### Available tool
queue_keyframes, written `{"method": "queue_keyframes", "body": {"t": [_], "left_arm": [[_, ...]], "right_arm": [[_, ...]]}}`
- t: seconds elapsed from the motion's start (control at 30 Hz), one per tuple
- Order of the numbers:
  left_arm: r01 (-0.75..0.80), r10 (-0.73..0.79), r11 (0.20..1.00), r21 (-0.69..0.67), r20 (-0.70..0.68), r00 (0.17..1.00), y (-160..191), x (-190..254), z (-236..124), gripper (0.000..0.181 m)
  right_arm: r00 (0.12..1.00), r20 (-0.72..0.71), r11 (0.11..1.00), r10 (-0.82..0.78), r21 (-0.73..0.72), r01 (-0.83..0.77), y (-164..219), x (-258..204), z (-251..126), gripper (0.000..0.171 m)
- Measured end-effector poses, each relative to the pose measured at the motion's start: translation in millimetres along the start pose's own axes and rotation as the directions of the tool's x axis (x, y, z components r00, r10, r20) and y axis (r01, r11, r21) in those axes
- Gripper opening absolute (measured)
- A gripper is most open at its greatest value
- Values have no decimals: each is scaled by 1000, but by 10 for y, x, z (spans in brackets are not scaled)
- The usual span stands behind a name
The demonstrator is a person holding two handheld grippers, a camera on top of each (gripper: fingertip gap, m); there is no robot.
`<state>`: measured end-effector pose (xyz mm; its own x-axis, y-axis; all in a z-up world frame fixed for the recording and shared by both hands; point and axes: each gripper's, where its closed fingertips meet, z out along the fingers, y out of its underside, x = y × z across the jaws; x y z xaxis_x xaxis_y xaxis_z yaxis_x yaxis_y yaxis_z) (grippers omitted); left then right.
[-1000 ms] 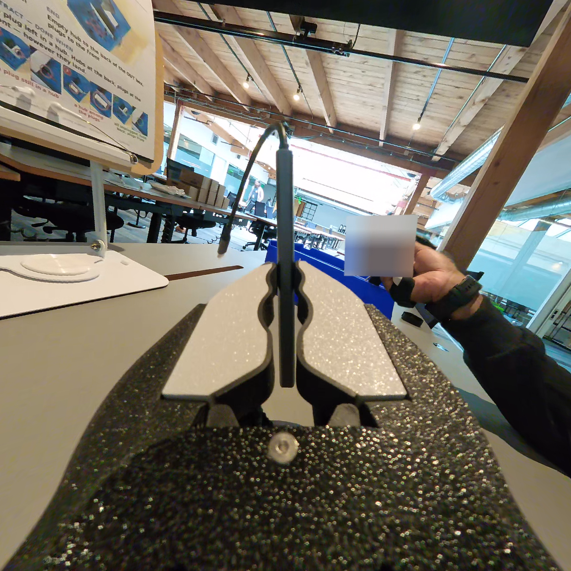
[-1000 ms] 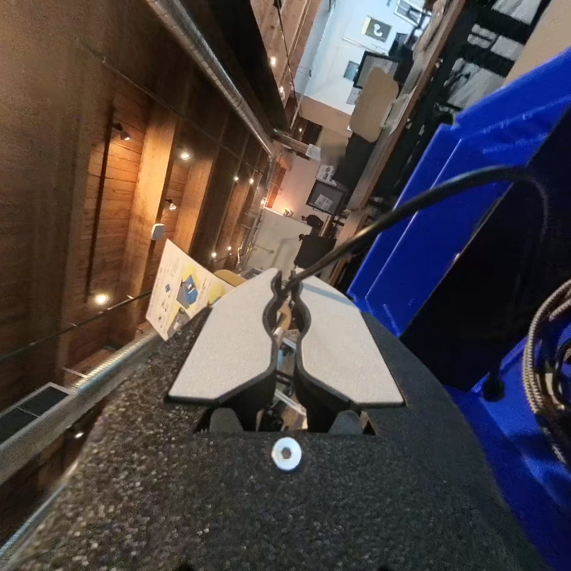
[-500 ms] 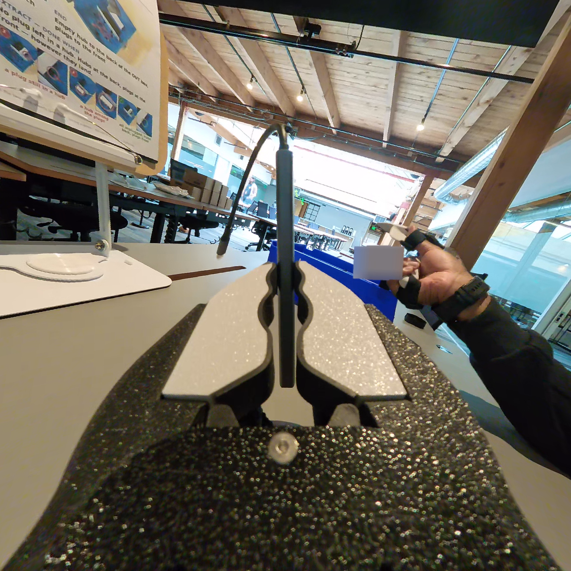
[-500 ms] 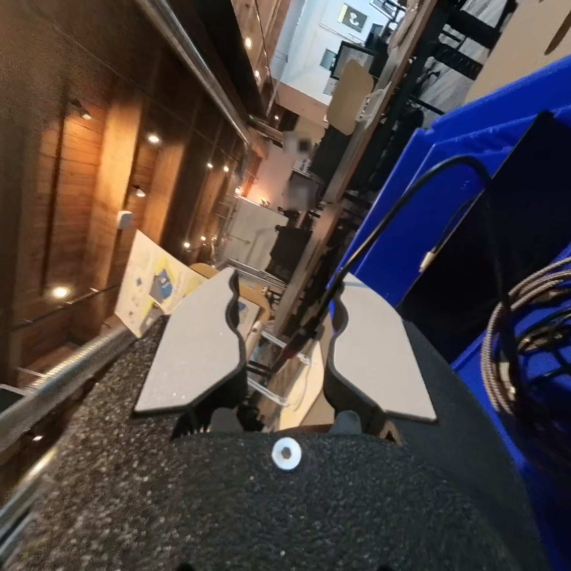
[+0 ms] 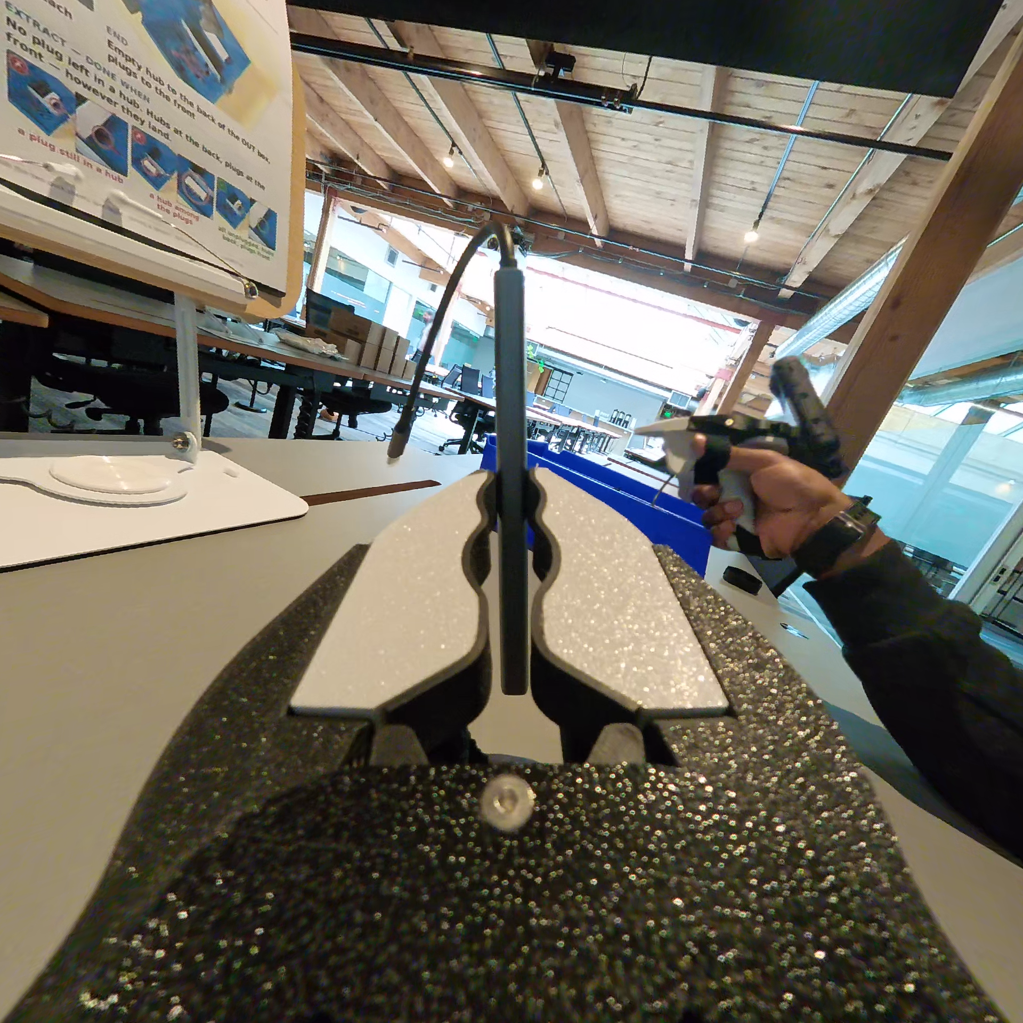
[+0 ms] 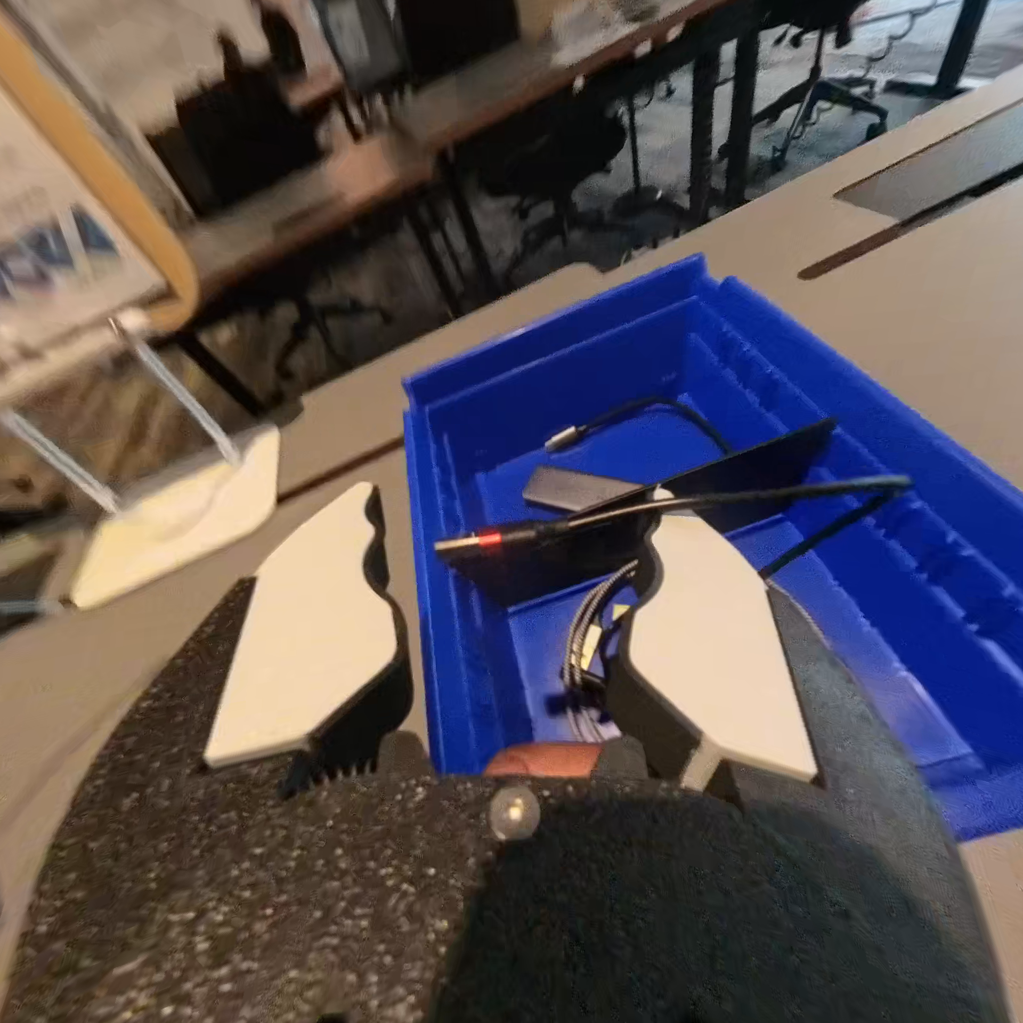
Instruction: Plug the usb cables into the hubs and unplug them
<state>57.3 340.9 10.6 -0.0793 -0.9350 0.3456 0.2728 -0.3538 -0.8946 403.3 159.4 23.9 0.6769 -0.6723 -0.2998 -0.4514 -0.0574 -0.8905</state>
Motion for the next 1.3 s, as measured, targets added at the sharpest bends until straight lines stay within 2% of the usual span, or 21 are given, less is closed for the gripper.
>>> {"method": "queue_keyframes", "body": {"t": [0.13, 0.27, 0.37, 0.47, 0.5, 0.57, 0.63, 0.73, 0.8, 0.83, 0.9, 0.93, 0.97, 1.03, 1.1, 1.17, 1.23, 1.3], "left_arm": [[1, -1, 1000, 0, -3, 1000, 0, 4, -1, 9], [3, -3, 1000, 0, -5, 1000, 1, 5, -2, 9], [2, -2, 1000, 1, -7, 1000, 0, 8, -4, 9], [0, 0, 1000, 2, -7, 1000, -1, 14, -6, 9], [-1, 1, 1000, 1, -8, 1000, 0, 15, -4, 9], [-2, 2, 1000, -3, -9, 1000, 6, 17, 0, 9], [-3, 3, 1000, -7, -10, 1000, 12, 19, 4, 9], [-6, 6, 1000, -14, -10, 1000, 23, 22, 11, 9], [-12, 12, 1000, -21, -10, 1000, 34, 29, 18, 9], [-16, 16, 1000, -25, -10, 1000, 39, 33, 22, 9], [-24, 23, 999, -29, -10, 1000, 46, 40, 26, 9], [-27, 27, 999, -30, -8, 1000, 47, 43, 26, 9], [-30, 30, 999, -30, -7, 1000, 45, 45, 26, 9], [-33, 33, 999, -25, -1, 999, 30, 44, 22, 9], [-32, 32, 999, -17, 2, 999, -7, 48, 20, 9], [-43, 43, 999, -10, 5, 999, -59, 68, 26, 9], [-61, 61, 998, -12, -6, 998, -76, 113, 45, 10], [-64, 64, 998, -22, -17, 998, -45, 144, 74, 10]], "right_arm": [[949, -57, 945, -311, -123, 303, 185, -93, 20, 80], [849, -98, 843, -520, -220, 491, 308, -133, -37, 78], [819, 8, 774, -573, -321, 545, 545, -141, -44, 72], [812, 128, 703, -570, -435, 563, 840, -3, -52, 75], [821, 166, 704, -546, -440, 557, 891, 5, -59, 79], [858, 206, 774, -471, -370, 514, 807, -57, -67, 78], [891, 226, 864, -394, -240, 443, 563, -171, -110, 75], [869, 353, 938, -347, 115, 328, -10, -613, -392, 69], [758, 559, 928, -336, 336, 163, -274, -1112, -822, 56], [655, 678, 919, -332, 391, 61, -308, -1377, -1077, 44], [435, 849, 930, -298, 361, -67, -183, -1810, -1431, 24], [371, 890, 948, -267, 311, -63, -51, -1979, -1467, 22], [336, 909, 964, -247, 266, -11, 126, -2128, -1434, 24], [265, 924, 954, -276, 228, 197, 607, -2360, -1337, 26], [151, 926, 861, -345, 249, 444, 1154, -2448, -1291, 31], [21, 915, 728, -403, 307, 613, 1610, -2430, -1290, 33], [-51, 895, 627, -443, 350, 696, 1900, -2420, -1256, 33], [-73, 890, 579, -449, 352, 735, 2080, -2450, -1217, 33]]}}
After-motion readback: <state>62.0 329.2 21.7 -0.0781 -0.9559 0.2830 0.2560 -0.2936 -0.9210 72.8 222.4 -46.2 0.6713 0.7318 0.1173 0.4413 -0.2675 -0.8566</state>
